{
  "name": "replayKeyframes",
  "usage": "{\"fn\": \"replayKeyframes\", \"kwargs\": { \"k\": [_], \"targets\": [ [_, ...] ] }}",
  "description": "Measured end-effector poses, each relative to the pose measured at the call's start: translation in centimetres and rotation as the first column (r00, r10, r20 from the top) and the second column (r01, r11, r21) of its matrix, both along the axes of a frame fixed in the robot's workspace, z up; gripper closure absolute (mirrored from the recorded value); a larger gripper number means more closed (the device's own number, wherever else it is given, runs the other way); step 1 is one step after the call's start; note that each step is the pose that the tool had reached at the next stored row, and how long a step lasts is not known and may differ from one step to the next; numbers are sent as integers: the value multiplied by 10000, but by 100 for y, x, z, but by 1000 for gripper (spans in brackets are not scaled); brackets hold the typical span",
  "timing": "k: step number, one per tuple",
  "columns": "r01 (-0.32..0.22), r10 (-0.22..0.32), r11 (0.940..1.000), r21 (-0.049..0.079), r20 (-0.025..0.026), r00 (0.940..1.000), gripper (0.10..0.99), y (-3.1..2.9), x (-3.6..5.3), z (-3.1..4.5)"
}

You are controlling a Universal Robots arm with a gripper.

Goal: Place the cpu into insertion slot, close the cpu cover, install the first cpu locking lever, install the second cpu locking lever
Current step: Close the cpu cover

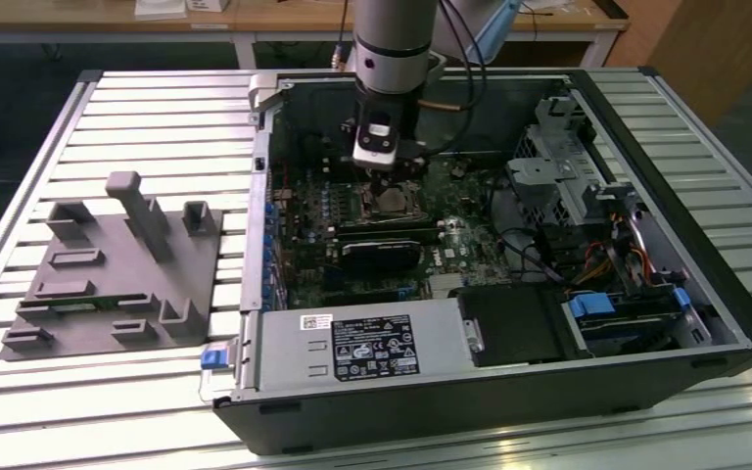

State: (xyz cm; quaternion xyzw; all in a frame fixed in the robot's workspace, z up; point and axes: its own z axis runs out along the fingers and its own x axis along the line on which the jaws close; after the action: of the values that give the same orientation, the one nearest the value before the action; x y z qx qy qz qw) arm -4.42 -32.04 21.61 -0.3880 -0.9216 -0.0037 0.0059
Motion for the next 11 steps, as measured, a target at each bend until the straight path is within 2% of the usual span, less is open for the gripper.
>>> {"fn": "replayKeyframes", "kwargs": {
  "k": [6,11],
  "targets": [
    [-558,558,9984,2,7,9984,980,0,-2,-1],
    [-1291,1291,9916,-1,24,9916,980,0,-2,-11]
  ]
}}
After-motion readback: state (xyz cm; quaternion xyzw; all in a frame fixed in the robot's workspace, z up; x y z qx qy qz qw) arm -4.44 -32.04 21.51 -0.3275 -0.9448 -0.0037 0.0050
